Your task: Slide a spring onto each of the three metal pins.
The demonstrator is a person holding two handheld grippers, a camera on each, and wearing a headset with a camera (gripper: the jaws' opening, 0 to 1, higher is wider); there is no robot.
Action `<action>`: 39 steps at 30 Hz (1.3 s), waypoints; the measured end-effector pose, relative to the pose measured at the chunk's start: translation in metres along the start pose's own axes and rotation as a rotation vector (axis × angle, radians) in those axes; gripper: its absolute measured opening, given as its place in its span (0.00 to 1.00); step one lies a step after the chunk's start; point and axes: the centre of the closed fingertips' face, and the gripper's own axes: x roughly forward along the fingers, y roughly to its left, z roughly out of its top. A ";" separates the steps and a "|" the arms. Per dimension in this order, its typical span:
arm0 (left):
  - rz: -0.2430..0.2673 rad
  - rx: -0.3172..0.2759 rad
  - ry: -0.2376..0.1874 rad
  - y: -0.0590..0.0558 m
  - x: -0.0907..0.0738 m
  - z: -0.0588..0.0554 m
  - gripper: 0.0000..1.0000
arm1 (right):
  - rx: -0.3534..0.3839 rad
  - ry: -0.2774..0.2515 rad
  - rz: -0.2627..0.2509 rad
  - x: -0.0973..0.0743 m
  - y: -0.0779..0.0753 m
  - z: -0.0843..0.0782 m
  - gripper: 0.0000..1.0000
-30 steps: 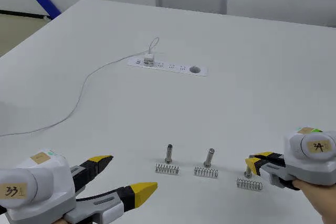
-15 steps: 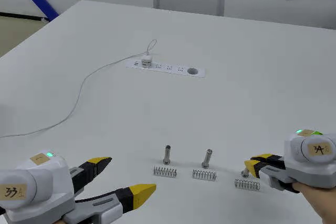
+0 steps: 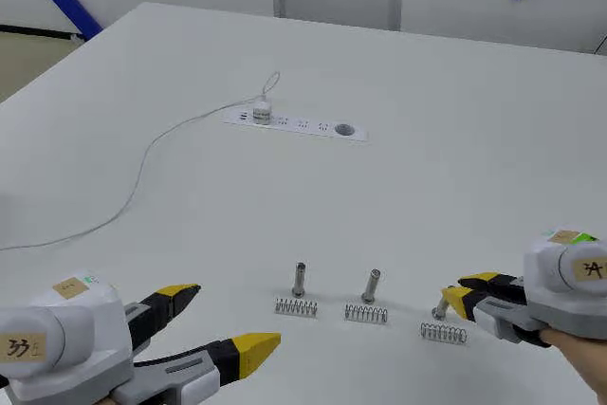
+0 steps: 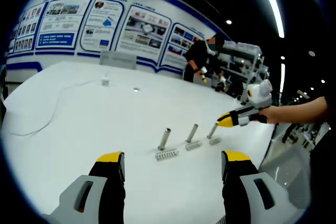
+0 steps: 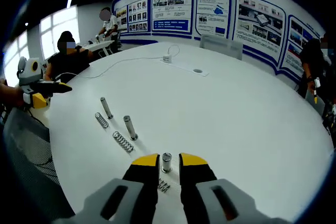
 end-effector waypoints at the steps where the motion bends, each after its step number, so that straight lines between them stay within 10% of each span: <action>1: -0.001 0.000 0.002 0.000 0.000 0.000 0.77 | -0.003 0.007 0.002 -0.002 -0.002 -0.003 0.16; 21: 0.022 -0.008 0.010 0.007 -0.001 -0.003 0.77 | -0.338 0.168 0.268 0.012 0.020 -0.051 0.21; 39: 0.039 -0.008 0.044 0.008 -0.001 -0.011 0.77 | -0.362 0.200 0.399 0.022 0.026 -0.062 0.18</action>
